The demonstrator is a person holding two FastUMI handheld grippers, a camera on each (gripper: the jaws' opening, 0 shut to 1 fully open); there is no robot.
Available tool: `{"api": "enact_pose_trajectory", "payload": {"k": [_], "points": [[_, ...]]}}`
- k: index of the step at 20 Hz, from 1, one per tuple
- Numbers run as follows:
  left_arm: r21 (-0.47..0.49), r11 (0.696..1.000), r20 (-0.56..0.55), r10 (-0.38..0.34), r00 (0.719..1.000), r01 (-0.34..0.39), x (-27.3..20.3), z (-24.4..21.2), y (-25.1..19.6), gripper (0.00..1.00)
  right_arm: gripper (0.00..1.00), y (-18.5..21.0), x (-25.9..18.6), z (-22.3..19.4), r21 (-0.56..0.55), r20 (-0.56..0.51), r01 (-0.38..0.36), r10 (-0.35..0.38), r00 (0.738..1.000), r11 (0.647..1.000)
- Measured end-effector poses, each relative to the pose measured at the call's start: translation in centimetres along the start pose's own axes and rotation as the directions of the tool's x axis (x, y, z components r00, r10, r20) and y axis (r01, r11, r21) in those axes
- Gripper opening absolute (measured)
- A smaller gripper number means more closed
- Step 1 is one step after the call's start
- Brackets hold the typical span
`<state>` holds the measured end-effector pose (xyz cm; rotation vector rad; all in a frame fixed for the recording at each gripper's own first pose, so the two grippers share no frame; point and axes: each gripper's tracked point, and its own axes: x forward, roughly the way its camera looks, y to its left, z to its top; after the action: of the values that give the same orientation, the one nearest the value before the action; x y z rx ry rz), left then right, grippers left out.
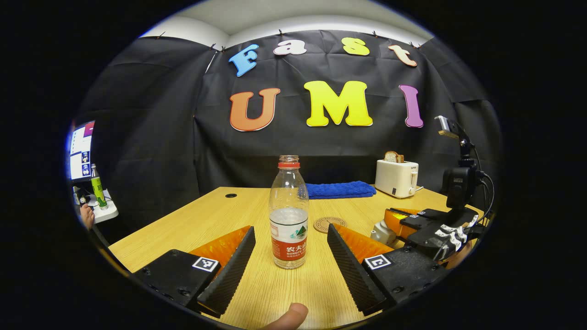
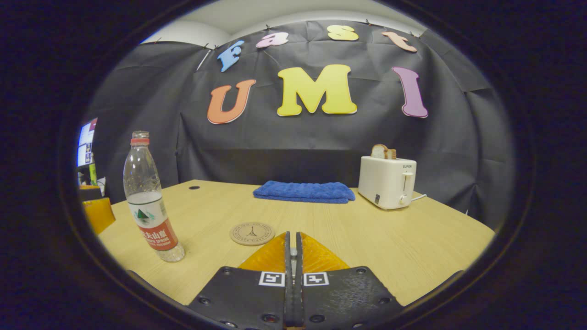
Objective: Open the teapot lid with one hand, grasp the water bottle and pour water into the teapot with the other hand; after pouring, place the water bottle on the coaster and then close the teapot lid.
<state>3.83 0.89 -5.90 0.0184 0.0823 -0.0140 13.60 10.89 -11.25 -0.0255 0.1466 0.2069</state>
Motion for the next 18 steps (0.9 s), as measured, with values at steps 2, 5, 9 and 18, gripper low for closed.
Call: {"api": "enact_pose_trajectory", "payload": {"k": [2,5,9,18], "points": [[-0.013,1.0,0.011,-0.002,1.0,0.002,0.4,-0.2,0.0,0.99,0.0,-0.7,-0.6,1.4,0.01,0.029,0.007,-0.007,1.0,1.0],[-0.03,0.999,0.028,0.011,1.0,-0.01,1.6,-0.5,0.5,1.0,0.0,-1.5,-1.6,3.0,0.026,0.059,-0.008,0.006,0.998,1.0],[-0.007,1.0,0.043,0.002,0.999,-0.002,4.1,-1.3,0.8,1.0,0.0,-2.8,-3.2,4.0,0.03,0.09,-0.018,0.015,0.996,0.999],[0.02,1.0,0.082,-0.004,0.997,0.002,8.6,-1.6,1.1,0.99,0.0,-4.5,-3.9,3.2,0.011,0.096,-0.018,0.017,0.995,1.0]]}}
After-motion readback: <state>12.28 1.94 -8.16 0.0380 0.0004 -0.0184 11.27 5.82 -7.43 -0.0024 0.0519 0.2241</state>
